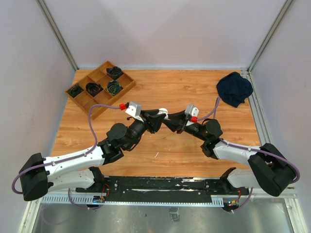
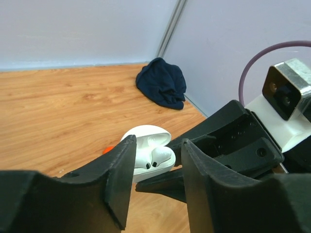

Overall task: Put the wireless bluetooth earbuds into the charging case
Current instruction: Place the earbud in the charging case, then close the charging case.

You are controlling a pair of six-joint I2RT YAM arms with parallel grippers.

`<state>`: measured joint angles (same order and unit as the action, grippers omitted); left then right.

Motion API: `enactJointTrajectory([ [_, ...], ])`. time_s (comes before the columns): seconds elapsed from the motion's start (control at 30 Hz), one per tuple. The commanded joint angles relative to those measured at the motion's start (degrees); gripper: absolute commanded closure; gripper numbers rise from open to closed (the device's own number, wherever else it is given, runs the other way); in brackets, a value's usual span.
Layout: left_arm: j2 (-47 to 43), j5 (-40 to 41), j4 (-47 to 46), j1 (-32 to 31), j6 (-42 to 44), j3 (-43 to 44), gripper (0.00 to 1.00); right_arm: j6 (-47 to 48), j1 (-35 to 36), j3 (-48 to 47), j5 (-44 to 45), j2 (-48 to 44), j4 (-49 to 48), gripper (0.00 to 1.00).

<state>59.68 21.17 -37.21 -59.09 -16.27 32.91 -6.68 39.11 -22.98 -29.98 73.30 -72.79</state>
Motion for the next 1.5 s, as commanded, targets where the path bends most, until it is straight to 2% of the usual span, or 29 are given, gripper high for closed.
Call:
enactJointTrajectory([
  [0.0,-3.1,1.7,1.2,-0.4,1.3,0.3,0.49,-0.2,1.0,-0.3,-0.6,-0.9,-3.2,0.86],
  [0.27,-6.7,3.8,12.0,-0.2,1.2,3.7,0.36,-0.3,0.9,0.1,-1.2,-1.1,-2.2,0.85],
  [0.4,-8.2,1.4,17.7,1.5,0.4,5.7,0.30,-0.4,0.8,0.1,-1.9,-1.7,-0.6,0.85],
  [0.6,-9.4,-11.6,24.7,9.7,-4.3,7.4,0.25,-2.5,-0.4,-0.4,-5.4,-2.4,1.5,0.85],
  [0.97,-8.4,-39.1,26.9,22.6,-11.7,7.7,0.12,-2.4,-0.7,-2.0,-11.9,-4.0,7.9,0.85],
  [1.3,-2.5,-55.9,22.7,28.0,-17.8,7.3,0.07,-3.9,-0.6,-4.4,-15.8,-2.4,8.3,0.85],
  [1.47,-0.8,-60.0,20.3,28.5,-19.5,6.5,0.07,-5.4,-0.7,-5.5,-17.4,-0.8,7.6,0.85],
])
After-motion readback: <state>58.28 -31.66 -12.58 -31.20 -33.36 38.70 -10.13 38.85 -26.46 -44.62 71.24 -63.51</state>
